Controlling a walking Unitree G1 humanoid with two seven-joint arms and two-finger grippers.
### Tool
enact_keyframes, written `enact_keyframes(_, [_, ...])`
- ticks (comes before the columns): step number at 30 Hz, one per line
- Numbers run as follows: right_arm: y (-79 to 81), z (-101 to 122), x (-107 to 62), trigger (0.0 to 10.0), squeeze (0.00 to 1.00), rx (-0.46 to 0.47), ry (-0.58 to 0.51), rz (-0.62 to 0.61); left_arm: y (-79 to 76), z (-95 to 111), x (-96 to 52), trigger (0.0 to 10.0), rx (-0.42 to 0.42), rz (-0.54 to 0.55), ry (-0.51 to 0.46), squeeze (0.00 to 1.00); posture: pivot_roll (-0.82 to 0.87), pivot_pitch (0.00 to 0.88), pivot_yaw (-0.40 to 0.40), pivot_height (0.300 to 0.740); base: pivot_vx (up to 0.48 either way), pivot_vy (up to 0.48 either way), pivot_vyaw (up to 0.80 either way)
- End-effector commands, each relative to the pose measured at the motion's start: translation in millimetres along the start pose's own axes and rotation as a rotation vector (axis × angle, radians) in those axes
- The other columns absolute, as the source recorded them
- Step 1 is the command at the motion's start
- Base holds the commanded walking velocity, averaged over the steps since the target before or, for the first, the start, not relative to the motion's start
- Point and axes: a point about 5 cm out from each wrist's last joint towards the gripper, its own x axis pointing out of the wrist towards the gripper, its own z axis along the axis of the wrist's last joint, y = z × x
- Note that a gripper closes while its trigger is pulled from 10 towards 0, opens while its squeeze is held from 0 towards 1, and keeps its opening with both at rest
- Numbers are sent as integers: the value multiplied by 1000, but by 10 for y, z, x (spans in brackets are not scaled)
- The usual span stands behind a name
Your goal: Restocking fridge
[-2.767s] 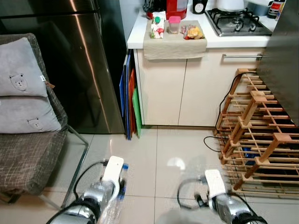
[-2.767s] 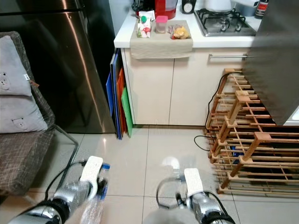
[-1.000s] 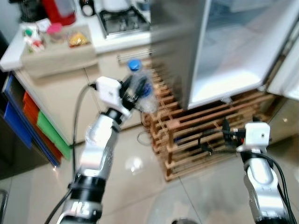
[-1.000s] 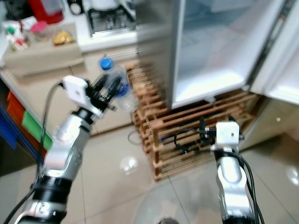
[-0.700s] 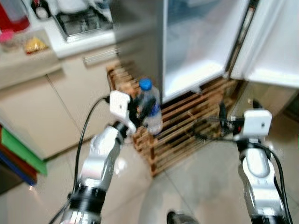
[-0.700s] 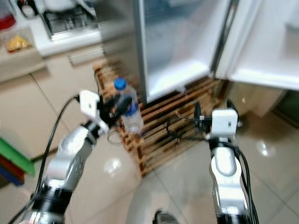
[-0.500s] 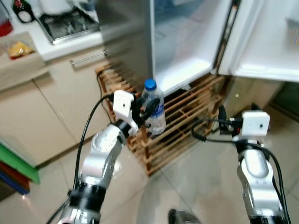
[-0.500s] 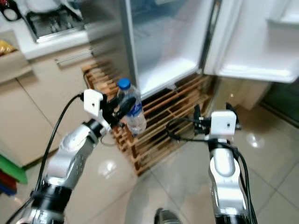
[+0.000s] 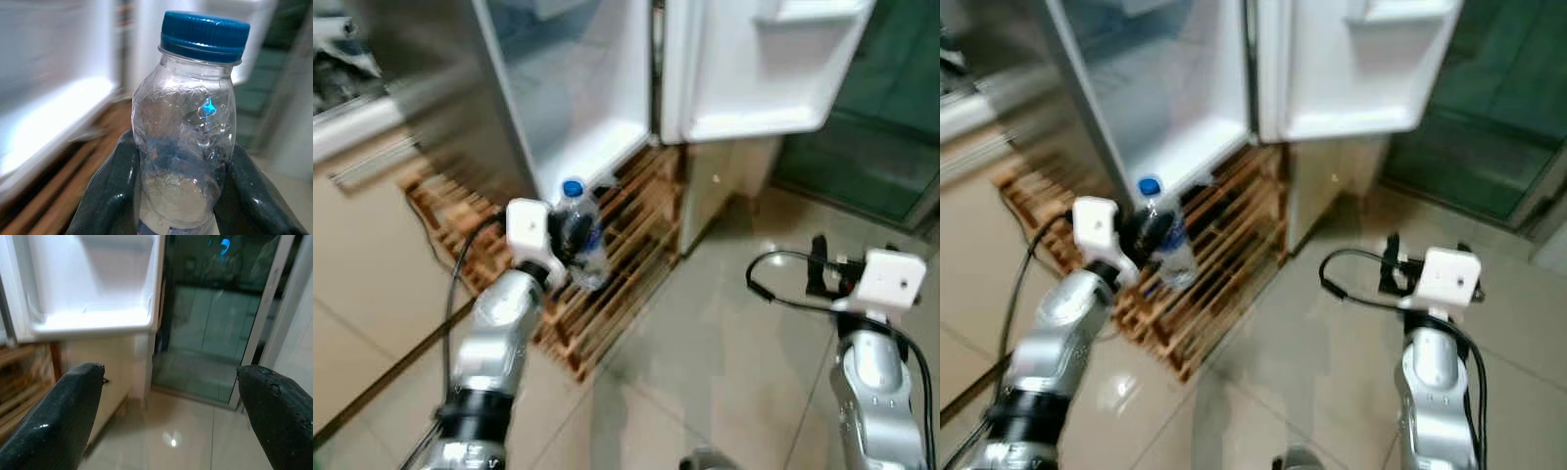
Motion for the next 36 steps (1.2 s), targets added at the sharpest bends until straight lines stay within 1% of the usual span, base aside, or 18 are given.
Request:
enact_keyframes(1, [107, 21, -11, 10000, 0, 4, -4, 40, 91, 167, 10, 10000, 31, 31, -60, 0, -199, 0, 91, 740, 349, -322, -700])
enact_keyframes(4, [173, 48, -2, 10000, 0, -3, -13, 75, 11, 237, 74, 10000, 18, 10, -81, 0, -199, 0, 98, 740, 380, -289, 0])
enact_keyframes(6, [193, 31, -10, 10000, 0, 0, -2, 89, -26, 266, 97, 10000, 31, -4, -88, 0, -201, 0, 100, 740, 386, -281, 0])
enact_keyframes(13, [189, -25, -39, 10000, 0, -2, 27, 87, -27, 242, 102, 10000, 28, -20, -72, 0, -211, 0, 110, 740, 392, -274, 0])
enact_keyframes(20, [207, -17, -30, 10000, 0, -10, 25, 100, -81, 269, 177, 10000, 37, -53, -71, 0, -214, 0, 110, 740, 394, -267, 0])
enact_keyframes(24, [211, -20, -26, 10000, 0, -12, 25, 102, -109, 281, 189, 10000, 44, -74, -72, 0, -216, 0, 116, 740, 394, -269, 0])
enact_keyframes(28, [227, -18, -16, 10000, 0, -13, 23, 102, -112, 275, 192, 10000, 43, -81, -68, 0, -217, 0, 118, 740, 394, -270, 0])
enact_keyframes(34, [243, -14, 7, 10000, 0, -20, 19, 106, -78, 286, 218, 10000, 18, -59, -68, 0, -216, 0, 121, 740, 436, 0, 0])
enact_keyframes(36, [254, -11, 7, 10000, 0, -28, 16, 117, -67, 285, 223, 10000, 14, -54, -67, 0, -216, 0, 122, 740, 458, 0, 800])
